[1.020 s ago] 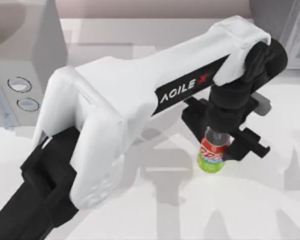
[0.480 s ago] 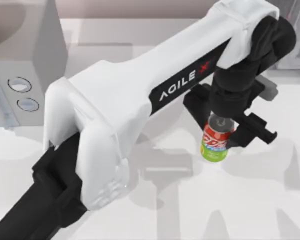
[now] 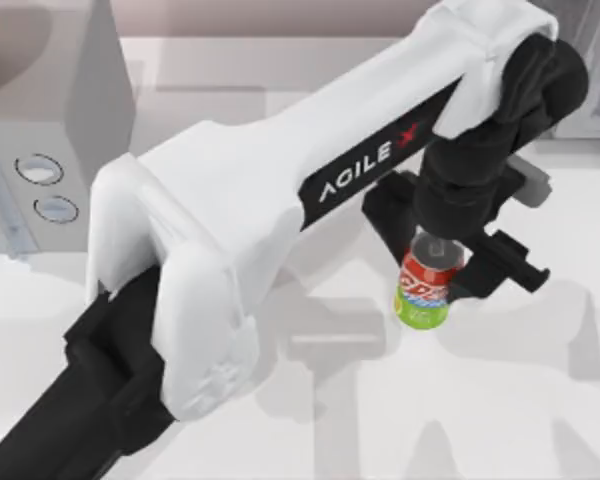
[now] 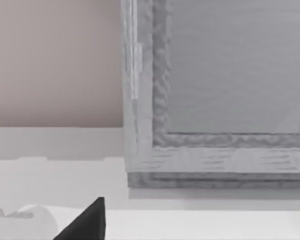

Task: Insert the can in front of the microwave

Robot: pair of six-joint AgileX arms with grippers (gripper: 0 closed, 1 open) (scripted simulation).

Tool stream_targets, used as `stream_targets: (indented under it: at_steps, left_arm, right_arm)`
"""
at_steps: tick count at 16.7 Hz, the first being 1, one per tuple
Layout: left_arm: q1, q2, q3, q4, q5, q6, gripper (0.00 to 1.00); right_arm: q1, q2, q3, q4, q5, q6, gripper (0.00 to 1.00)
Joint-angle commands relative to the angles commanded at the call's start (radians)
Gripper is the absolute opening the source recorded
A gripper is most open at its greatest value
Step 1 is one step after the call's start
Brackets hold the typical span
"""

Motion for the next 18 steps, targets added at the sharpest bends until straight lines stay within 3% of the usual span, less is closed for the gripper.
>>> stream_targets:
  at_steps: [4, 10, 14, 18]
  left_arm:
    - [0.033, -0.077, -0.174, -0.007, 0.010, 0.027, 0.00]
    - [0.150, -0.309, -0.620, -0.008, 0.034, 0.114, 0.00]
    - [0.288, -0.506, -0.951, 0.012, 0.047, 0.196, 0.00]
    - [0.494, -0.703, -1.236, 0.072, 0.048, 0.294, 0.00]
  right_arm:
    - [0.000, 0.000, 0.000, 0.000, 0.000, 0.000, 1.00]
    - [0.000, 0.000, 0.000, 0.000, 0.000, 0.000, 1.00]
    - [0.000, 0.000, 0.000, 0.000, 0.000, 0.000, 1.00]
    - [0.000, 0.000, 0.000, 0.000, 0.000, 0.000, 1.00]
